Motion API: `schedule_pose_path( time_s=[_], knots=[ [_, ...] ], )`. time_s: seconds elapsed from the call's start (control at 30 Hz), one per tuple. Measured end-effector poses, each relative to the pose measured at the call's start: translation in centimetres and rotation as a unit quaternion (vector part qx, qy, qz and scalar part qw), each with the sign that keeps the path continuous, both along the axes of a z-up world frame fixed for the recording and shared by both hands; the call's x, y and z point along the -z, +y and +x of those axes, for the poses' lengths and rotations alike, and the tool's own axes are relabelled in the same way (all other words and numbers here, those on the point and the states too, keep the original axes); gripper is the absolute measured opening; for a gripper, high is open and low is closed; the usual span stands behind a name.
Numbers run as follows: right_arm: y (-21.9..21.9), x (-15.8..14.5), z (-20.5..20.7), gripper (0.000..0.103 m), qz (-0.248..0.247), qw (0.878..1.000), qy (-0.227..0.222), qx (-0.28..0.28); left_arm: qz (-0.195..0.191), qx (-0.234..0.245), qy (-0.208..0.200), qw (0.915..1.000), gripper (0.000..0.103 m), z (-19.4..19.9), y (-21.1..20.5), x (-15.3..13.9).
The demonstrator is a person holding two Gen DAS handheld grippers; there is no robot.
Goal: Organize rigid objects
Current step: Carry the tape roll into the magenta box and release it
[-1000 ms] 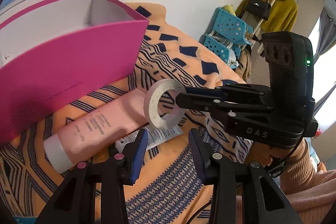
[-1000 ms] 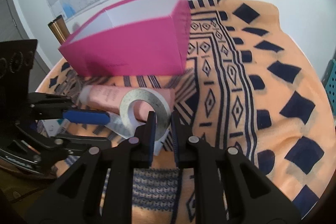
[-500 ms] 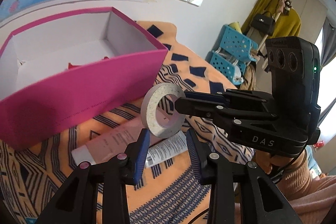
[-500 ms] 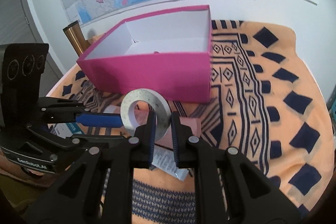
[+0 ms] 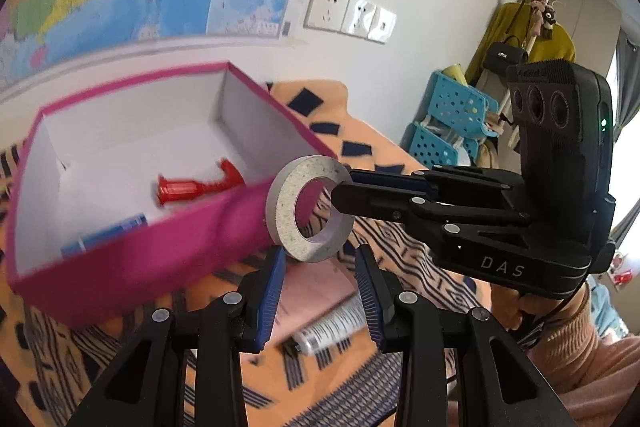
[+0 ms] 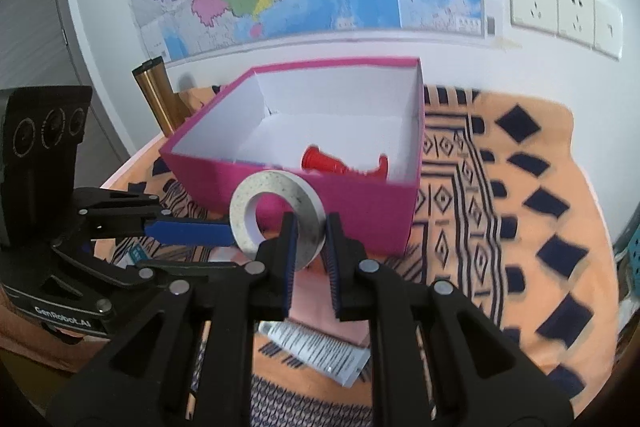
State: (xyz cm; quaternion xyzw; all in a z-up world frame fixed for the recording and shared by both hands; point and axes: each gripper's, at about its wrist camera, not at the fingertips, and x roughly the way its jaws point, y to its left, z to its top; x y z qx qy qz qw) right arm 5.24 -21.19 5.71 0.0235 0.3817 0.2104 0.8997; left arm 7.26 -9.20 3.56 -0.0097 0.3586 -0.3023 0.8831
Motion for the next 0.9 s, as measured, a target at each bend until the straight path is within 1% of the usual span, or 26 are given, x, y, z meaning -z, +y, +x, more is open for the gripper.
schedule_pose_path(
  time_s=[0.17,0.3,0.43,0.67,0.83,0.9],
  knots=[
    [0.2,-1.5,1.9,0.016,-0.003,1.000,-0.016,-0.004,0.003,-0.008,-0.007,0.9999,0.036,1.9,0.2,-1.2],
    [0.0,-1.9,3.8,0.016,0.003,1.000,-0.017,-0.002,-0.002,-0.012,-0.001,0.9999,0.036,3.9,0.4,-1.8],
    [-0.6,-1.5,5.9,0.016,0.013,1.000,-0.004,0.003,-0.002,-0.016,0.009,0.9998,0.036,5.7,0.5,-1.7],
    [-0.6,-0.1,8.8,0.016,0.008,1.000,0.024,0.006,-0.009,-0.014,0.037,0.9992,0.036,8.4,0.5,-1.1],
    [0.1,0.7,9.8,0.016,-0.011,0.999,0.030,0.008,-0.006,-0.021,0.046,0.9987,0.036,9.0,0.4,-0.3],
    [-0.2,1.0,9.9,0.016,-0.004,0.999,0.035,0.010,-0.002,-0.021,0.041,0.9989,0.036,8.6,0.6,-0.2]
  ],
)
